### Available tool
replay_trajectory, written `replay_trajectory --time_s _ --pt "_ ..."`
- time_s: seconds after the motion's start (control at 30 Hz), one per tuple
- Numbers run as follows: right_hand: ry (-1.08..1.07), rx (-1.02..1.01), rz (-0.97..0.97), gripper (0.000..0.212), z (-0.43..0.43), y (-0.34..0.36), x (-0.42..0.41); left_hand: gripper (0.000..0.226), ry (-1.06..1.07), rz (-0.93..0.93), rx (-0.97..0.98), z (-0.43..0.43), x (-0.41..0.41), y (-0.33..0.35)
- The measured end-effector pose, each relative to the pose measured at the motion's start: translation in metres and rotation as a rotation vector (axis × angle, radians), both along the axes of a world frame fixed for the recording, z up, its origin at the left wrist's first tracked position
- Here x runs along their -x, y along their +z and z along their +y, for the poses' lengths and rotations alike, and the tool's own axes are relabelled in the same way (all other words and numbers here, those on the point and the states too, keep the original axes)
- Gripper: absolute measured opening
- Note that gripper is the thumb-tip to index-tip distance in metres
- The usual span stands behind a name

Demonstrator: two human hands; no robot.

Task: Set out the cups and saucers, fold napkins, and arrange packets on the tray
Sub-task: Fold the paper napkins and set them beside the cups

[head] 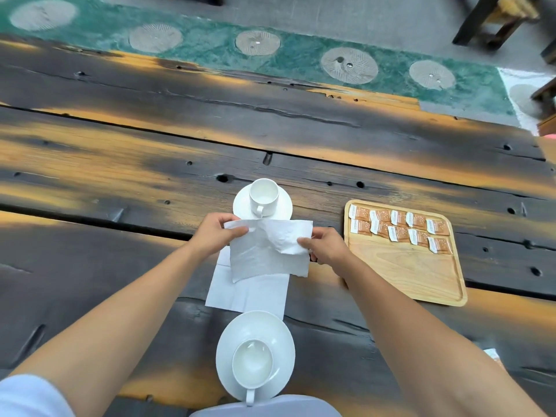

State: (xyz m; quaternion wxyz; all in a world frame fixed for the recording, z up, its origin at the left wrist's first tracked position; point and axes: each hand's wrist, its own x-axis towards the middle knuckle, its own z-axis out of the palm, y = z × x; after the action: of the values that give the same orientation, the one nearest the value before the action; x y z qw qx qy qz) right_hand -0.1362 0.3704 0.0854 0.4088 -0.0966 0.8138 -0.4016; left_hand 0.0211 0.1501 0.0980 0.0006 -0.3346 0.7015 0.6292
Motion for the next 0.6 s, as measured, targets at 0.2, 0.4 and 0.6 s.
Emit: replay_trajectory --time_s 0.2,0.4,0.6 --pt "0.124 -0.053 -0.192 0.017 0.006 0.003 0.0 0.01 -0.054 -0.069 -0.04 -0.002 -0.005 0.012" --pt "0.062 -0.077 -0.031 0.02 -0.002 -0.009 -0.005 0.011 -0.039 -0.204 0.216 -0.002 -0.002 -0.007" --pt "0.041 -0.148 0.151 0.015 -0.013 -0.037 -0.008 0.018 0.001 -0.302 0.32 -0.002 0.001 -0.034"
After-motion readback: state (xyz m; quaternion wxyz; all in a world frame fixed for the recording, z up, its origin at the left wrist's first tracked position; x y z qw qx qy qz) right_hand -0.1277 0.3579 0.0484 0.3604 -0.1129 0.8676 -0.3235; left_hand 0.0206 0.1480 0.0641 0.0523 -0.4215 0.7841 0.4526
